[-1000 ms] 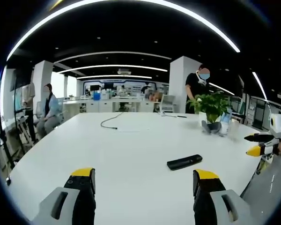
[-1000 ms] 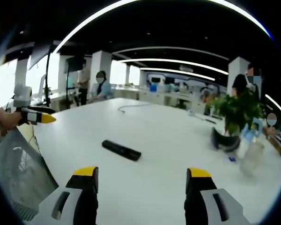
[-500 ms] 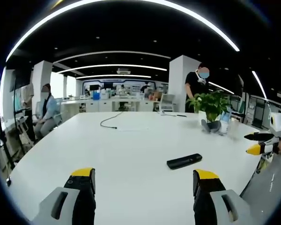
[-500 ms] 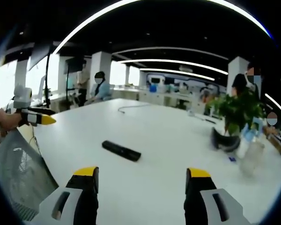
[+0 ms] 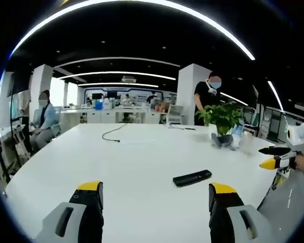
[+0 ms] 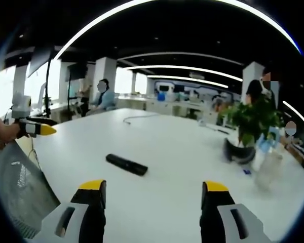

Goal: Press the specified remote control buttons in sequence, fully releasing each button before pressing the next.

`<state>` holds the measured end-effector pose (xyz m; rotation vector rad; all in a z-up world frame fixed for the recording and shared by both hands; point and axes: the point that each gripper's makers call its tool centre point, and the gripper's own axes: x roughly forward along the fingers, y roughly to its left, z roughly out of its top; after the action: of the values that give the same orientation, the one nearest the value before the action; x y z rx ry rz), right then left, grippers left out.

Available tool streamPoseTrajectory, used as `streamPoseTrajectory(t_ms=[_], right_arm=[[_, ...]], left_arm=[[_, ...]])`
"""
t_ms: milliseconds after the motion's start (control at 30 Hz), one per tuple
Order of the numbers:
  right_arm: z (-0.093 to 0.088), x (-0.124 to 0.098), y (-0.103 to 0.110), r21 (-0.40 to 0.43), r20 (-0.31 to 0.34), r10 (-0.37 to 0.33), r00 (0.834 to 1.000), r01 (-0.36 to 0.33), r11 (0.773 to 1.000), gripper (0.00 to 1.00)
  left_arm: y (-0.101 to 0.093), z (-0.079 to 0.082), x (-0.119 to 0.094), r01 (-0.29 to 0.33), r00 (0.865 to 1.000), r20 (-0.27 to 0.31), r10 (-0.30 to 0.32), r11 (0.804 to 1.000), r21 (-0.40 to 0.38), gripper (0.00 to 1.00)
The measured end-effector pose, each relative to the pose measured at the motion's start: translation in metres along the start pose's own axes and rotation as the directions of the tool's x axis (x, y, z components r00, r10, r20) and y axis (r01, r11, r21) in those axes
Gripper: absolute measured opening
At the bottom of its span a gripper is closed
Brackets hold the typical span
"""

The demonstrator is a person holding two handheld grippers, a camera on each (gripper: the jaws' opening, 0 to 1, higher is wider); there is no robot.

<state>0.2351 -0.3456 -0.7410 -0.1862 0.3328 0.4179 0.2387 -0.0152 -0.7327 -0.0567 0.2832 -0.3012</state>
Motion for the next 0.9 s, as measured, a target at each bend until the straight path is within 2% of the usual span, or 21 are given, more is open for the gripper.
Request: streamPoseTrajectory(t_ms=[67, 167, 333, 633, 767, 867, 900], right_arm=[[0.001, -0.002, -0.002, -0.01, 0.009, -0.018, 1.0, 0.018, 1.0, 0.77], [-0.002, 0.0, -0.002, 0.004, -0.007, -0.009, 1.0, 0.009, 1.0, 0.76], [-0.003, -0.001, 0.002, -0.011, -0.015, 0.005, 1.0, -0.005, 1.0, 0.76], [0.004, -0.007, -0.01, -0.014, 0.021, -0.067, 0.998, 0.068, 0.998, 0.79], [0.01, -0.007, -0.011, -0.005, 0.046, -0.065, 0.997, 0.066, 0.998, 0.8], [0.004, -0.004, -0.007, -0.001, 0.019, -0.043, 0.999, 0.043, 0.999, 0.81], [0.004, -0.004, -0.007, -0.005, 0.016, -0.045, 0.999, 0.045, 0.999, 0.81]], left_arm=[[0.002, -0.002, 0.0, -0.008, 1.0, -0.009, 0.008, 1.0, -0.015, 0.89], [0.003, -0.004, -0.001, -0.014, 1.0, -0.019, 0.014, 1.0, -0.018, 0.89], [-0.003, -0.006, -0.001, 0.007, 1.0, -0.029, -0.006, 1.0, 0.003, 0.89], [-0.006, 0.0, -0.004, 0.023, 1.0, 0.002, -0.023, 0.999, 0.027, 0.89], [-0.01, 0.002, -0.004, 0.041, 0.999, 0.009, -0.041, 0.999, 0.031, 0.9], [-0.011, 0.006, -0.007, 0.039, 0.999, 0.022, -0.04, 0.998, 0.042, 0.89], [-0.011, 0.009, -0.01, 0.042, 0.998, 0.044, -0.044, 0.998, 0.037, 0.89]])
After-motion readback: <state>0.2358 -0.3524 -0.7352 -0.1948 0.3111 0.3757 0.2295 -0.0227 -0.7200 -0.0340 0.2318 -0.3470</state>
